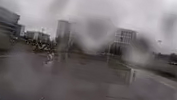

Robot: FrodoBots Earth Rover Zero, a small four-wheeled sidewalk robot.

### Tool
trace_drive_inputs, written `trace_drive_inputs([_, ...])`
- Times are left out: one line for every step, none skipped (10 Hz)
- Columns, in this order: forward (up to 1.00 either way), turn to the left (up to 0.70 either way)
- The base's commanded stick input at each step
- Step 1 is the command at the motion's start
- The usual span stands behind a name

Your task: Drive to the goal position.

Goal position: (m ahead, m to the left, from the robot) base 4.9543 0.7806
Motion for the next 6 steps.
trace_drive_inputs([0.07,0.00])
trace_drive_inputs([0.07,0.00])
trace_drive_inputs([0.07,0.00])
trace_drive_inputs([0.07,0.00])
trace_drive_inputs([0.07,0.00])
trace_drive_inputs([0.07,0.00])
